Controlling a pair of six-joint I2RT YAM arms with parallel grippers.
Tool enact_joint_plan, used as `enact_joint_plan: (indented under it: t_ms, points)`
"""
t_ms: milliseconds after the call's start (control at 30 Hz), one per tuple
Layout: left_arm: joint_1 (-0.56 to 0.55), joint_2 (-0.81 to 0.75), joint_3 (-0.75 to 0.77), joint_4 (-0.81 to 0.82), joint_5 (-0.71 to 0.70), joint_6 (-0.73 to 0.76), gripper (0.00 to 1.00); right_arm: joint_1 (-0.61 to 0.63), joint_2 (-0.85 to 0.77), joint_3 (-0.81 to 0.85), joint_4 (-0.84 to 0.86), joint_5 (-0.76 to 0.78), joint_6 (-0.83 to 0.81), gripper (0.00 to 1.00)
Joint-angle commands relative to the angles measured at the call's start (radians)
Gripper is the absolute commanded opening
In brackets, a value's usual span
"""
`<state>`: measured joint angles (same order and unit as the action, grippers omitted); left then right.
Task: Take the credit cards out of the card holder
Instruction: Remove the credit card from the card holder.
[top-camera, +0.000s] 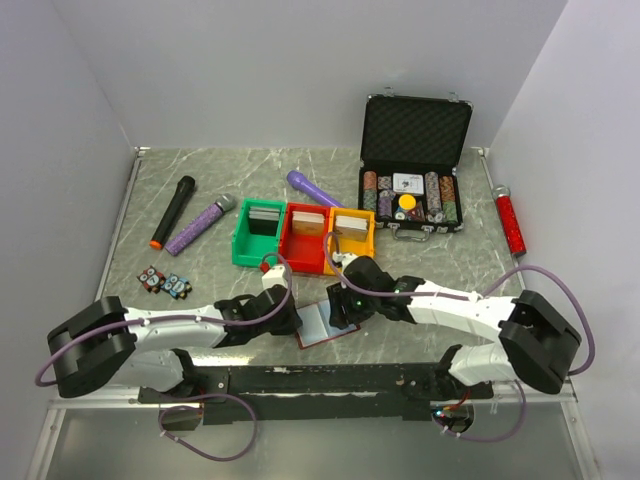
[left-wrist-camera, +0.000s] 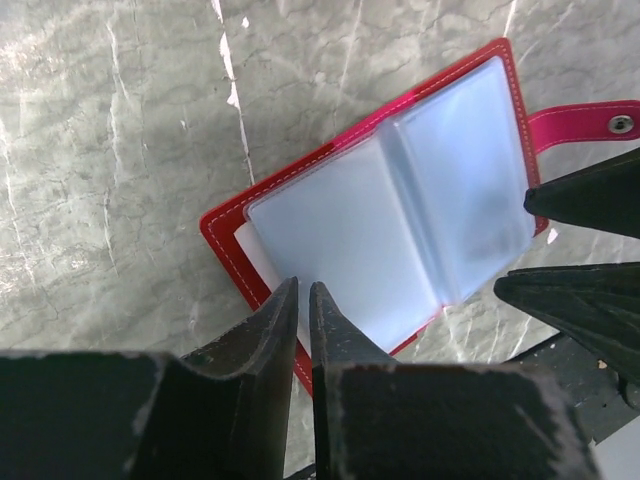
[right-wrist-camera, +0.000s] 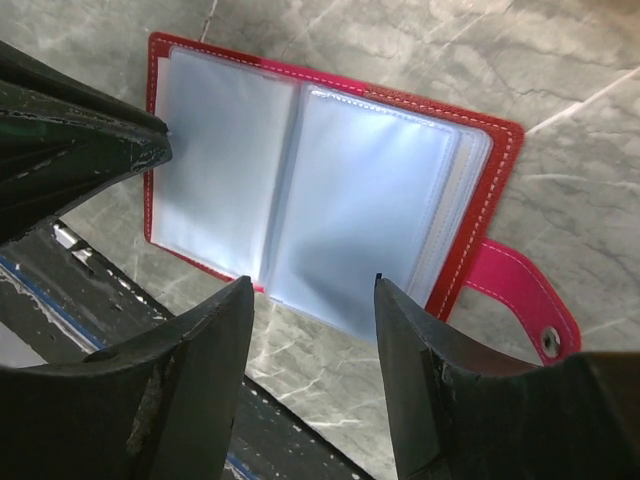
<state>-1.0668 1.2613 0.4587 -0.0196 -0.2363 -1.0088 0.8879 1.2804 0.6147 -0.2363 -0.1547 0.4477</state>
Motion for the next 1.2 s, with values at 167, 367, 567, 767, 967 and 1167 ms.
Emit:
enact_joint_plan:
  t_ms: [167,367,567,767,967,1167]
  points:
    - [-0.004,0.044,-0.014,0.055,0.012,-0.025,0.14,0.013,0.062,-0.006,0.066,-0.072,0.006,0.57]
    - [-0.004,0.044,-0.017,0.070,0.028,-0.019,0.14,0.031,0.119,0.019,0.081,-0.114,0.008,0.56]
    - [-0.004,0.024,-0.032,0.078,0.031,-0.024,0.14,0.063,0.148,0.060,0.081,-0.128,0.005,0.56]
    - [-0.004,0.018,-0.032,0.064,0.020,-0.030,0.13,0.111,0.148,0.106,0.088,-0.124,0.005,0.57]
    - [-0.004,-0.011,-0.040,0.050,0.011,-0.037,0.13,0.149,0.157,0.161,0.077,-0.137,-0.009,0.57]
    - [-0.004,-0.010,-0.051,0.058,0.005,-0.045,0.14,0.164,0.070,0.172,0.046,-0.122,-0.018,0.57]
